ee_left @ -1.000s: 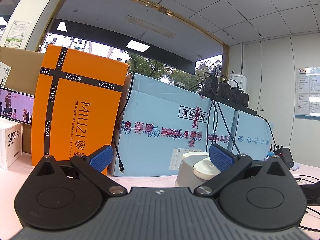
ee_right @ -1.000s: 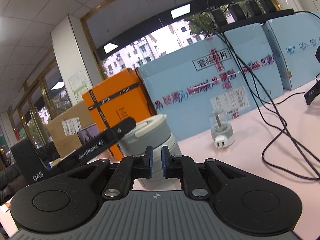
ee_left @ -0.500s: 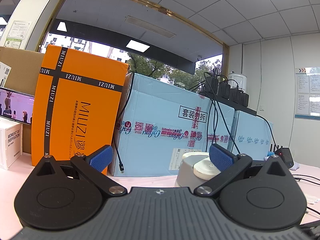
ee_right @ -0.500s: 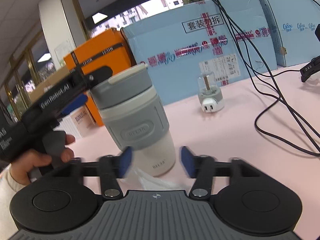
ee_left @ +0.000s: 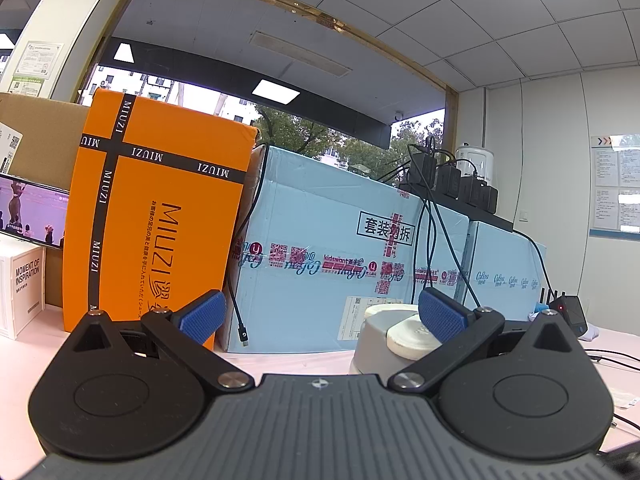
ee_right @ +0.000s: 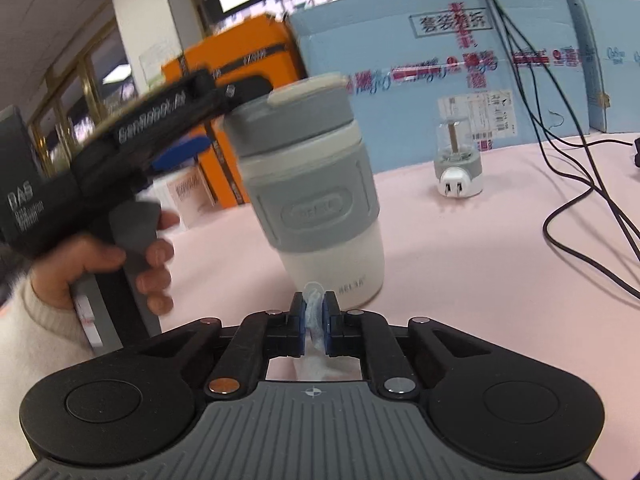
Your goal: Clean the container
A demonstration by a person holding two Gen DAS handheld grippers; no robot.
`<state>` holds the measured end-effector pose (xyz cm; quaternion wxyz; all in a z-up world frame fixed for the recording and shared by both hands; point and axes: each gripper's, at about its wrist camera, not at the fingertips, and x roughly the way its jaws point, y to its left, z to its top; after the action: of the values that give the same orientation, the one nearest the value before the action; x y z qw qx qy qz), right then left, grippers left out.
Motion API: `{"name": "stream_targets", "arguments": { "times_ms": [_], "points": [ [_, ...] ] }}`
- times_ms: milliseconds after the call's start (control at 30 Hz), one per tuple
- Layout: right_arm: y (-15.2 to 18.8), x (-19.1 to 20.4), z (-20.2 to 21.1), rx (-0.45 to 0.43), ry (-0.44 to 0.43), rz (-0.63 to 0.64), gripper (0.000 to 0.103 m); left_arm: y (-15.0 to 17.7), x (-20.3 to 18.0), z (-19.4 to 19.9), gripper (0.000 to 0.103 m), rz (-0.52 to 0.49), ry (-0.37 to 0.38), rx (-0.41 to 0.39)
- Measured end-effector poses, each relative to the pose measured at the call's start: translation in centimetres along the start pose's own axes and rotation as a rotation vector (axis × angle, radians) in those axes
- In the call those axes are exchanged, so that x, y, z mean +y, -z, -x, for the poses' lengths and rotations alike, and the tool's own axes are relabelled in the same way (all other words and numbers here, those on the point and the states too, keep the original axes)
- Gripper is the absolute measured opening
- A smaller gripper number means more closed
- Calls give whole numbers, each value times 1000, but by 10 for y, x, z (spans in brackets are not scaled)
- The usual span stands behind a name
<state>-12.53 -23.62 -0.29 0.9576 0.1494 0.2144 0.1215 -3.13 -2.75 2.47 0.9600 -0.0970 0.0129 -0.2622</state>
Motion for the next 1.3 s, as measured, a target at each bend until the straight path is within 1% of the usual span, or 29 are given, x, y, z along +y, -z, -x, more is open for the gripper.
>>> {"name": "stream_targets", "arguments": {
  "times_ms": [133, 167, 200, 233, 267, 300, 333, 400, 467, 500, 533, 600, 667, 733, 767, 800, 833, 867, 933, 1000, 1067, 1133, 1200, 1300],
  "points": [
    [-17, -1, 18, -111, -9, -39, 8, 0, 0, 0, 103, 1, 0, 0],
    [-21, 0, 22, -119, -6, -27, 8, 0, 0, 0, 103, 2, 1, 1],
    [-23, 2, 23, -105, -4, -7, 9, 0, 0, 0, 103, 2, 1, 1],
    [-23, 4, 23, -86, -1, 15, 16, 0, 0, -1, 103, 3, 1, 1],
    [-24, 5, 24, -66, 1, 36, 25, 0, 0, -1, 103, 4, 2, 1],
    [-22, 7, 23, -49, 16, 57, 46, 0, 0, -1, 103, 4, 2, 1],
    [-19, 8, 20, -21, 32, 82, 53, 0, 1, -1, 103, 4, 2, 1],
    [-11, 9, 13, 33, 57, 117, 53, 0, 1, -1, 103, 6, 2, 1],
    [-5, 7, 6, 69, 70, 124, 58, 1, 1, -2, 103, 7, 3, 2],
    [-3, 7, 1, 88, 75, 128, 65, 1, 1, -2, 103, 8, 4, 2],
    [-1, 7, -3, 103, 83, 138, 65, 1, 1, -2, 103, 9, 4, 3],
    [4, 9, -12, 131, 99, 174, 65, 1, 2, -2, 103, 11, 4, 4],
    [9, 12, -18, 158, 110, 216, 60, 1, 2, -3, 103, 10, 4, 4],
    [15, 14, -23, 176, 128, 258, 38, 0, 1, -2, 103, 10, 4, 4],
    [16, 15, -22, 172, 145, 272, 33, 0, 1, -2, 103, 10, 4, 4],
    [16, 14, -21, 164, 153, 278, 21, 0, 1, -2, 103, 10, 4, 4],
    [14, 12, -18, 150, 143, 272, 12, 0, 1, -2, 103, 10, 4, 4],
    [12, 10, -14, 130, 134, 252, 12, 0, 1, -2, 103, 11, 5, 4],
    [5, 5, -5, 63, 110, 193, 12, 0, 1, -2, 103, 11, 5, 4],
    [-4, -1, 5, -17, 59, 97, 12, -1, 1, -2, 103, 13, 5, 4],
    [-12, -7, 15, -101, -16, 3, 12, -1, 1, -2, 103, 13, 5, 5],
    [-18, -8, 23, -175, -55, -47, 12, -1, 2, -2, 103, 13, 5, 4],
    [-23, -5, 28, -237, -84, -55, 12, -1, 2, -2, 103, 13, 5, 4],
    [-29, 1, 30, -270, -102, -34, 12, -1, 2, -3, 103, 17, 9, 7]
  ]
}}
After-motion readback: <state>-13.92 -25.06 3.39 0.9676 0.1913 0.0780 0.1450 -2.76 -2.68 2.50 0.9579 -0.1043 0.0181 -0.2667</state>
